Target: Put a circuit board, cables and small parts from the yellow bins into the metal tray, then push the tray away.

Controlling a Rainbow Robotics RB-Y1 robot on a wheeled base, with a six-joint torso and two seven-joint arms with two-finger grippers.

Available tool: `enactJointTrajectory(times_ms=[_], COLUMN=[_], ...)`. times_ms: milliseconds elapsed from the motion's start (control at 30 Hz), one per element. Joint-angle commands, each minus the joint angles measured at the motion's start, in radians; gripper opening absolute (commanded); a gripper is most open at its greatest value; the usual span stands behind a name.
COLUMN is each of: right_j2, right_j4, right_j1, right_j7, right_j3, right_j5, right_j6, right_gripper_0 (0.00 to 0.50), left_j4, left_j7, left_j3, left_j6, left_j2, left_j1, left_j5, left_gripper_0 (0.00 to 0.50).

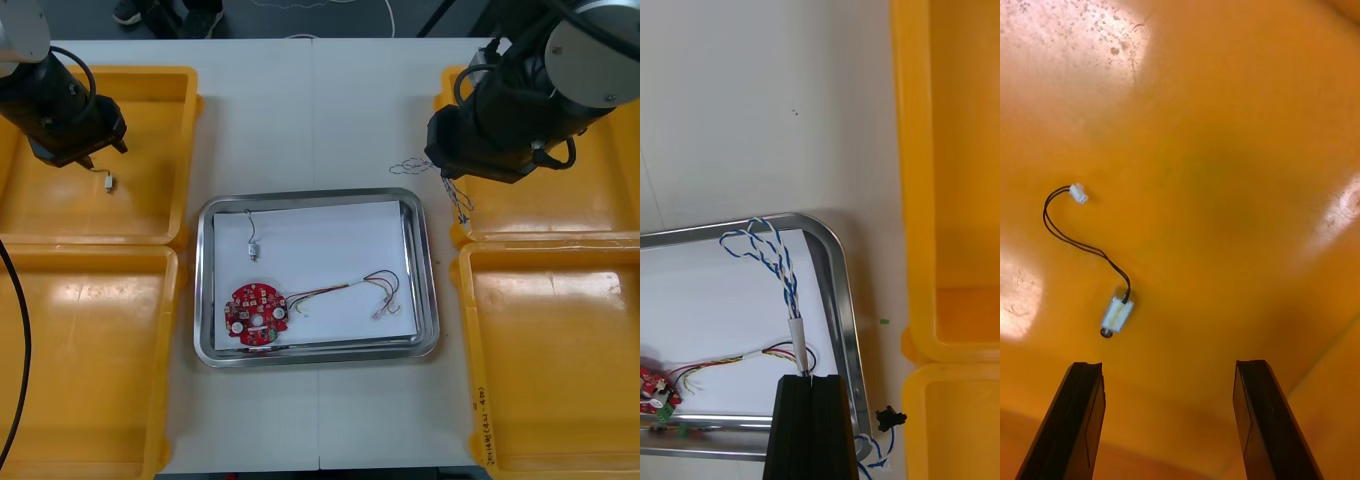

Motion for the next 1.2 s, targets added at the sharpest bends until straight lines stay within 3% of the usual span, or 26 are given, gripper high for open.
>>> enactJointTrajectory(times_ms=[33,400,933,1200], right_j2=[0.054,0.191,0.234,0.257], right_j4=[-0.068,-0.074,-0.058,0.007], right_j1=[-0.058,-0.106,-0.108,-0.108], right_j7=[-0.024,0.003,0.448,0.612], right_j3=[0.075,0.23,0.353,0.411], right_j5=[0.053,0.222,0.321,0.366], right_j6=[-0.007,-0.032,-0.035,-0.118], right_gripper_0=[0.0,0.0,0.0,0.0], left_j4=[0.056,0.133,0.22,0.255], left_j7=[-0.124,-0.331,-0.408,-0.416], left_j3=[-0.005,-0.043,-0.109,-0.108], left_j6=[-0.058,-0.093,-0.179,-0.199], left_j2=[0.045,0.043,0.035,0.022], left_j1=[-0.077,-0.075,-0.075,-0.072], left_j5=[-0.013,-0.002,0.027,0.03], left_gripper_0=[0.5,0.5,0.5,0.5])
